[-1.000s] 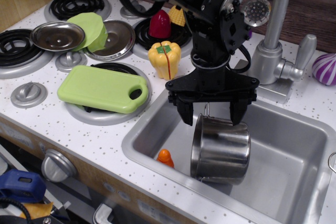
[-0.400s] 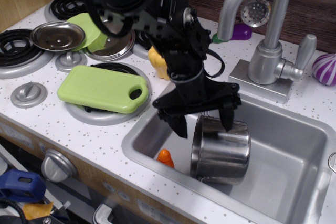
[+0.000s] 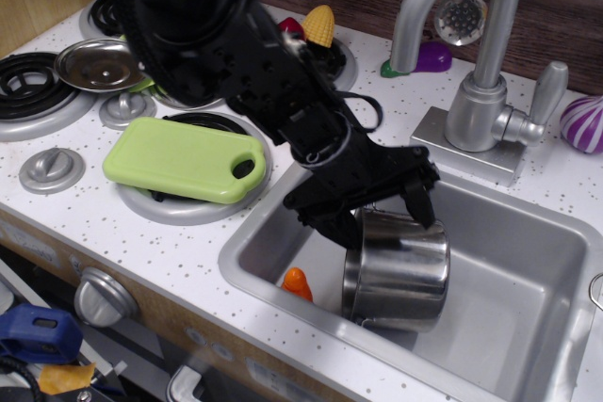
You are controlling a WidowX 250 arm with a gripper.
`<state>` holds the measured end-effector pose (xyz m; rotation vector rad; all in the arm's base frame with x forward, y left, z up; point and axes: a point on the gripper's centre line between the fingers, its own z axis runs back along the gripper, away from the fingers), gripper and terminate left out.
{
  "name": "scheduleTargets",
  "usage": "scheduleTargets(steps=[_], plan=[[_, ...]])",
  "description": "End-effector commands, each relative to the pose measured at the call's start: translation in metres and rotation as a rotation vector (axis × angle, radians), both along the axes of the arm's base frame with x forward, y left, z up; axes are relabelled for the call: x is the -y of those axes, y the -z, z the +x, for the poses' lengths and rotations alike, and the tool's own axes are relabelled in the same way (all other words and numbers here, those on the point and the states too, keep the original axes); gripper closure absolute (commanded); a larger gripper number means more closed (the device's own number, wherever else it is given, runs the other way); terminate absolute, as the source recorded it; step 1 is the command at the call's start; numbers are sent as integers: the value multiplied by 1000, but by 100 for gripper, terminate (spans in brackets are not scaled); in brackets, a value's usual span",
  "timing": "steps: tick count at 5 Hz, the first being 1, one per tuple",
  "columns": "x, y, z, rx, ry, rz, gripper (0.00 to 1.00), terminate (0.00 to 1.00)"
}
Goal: Flip pot upright in sink
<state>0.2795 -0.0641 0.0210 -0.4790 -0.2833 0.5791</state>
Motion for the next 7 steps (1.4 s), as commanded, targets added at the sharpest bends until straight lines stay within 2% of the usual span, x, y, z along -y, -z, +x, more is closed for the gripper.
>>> scheduleTargets(steps=[1, 2, 3, 5, 7], plan=[[11, 3, 5, 43, -15, -74, 0, 0], [15, 7, 7, 63, -19, -150, 0, 0], [25, 10, 9, 54, -53, -163, 100, 0], [27, 9, 10, 47, -65, -167, 100, 0], [46, -8, 19, -132, -53, -62, 100, 0]])
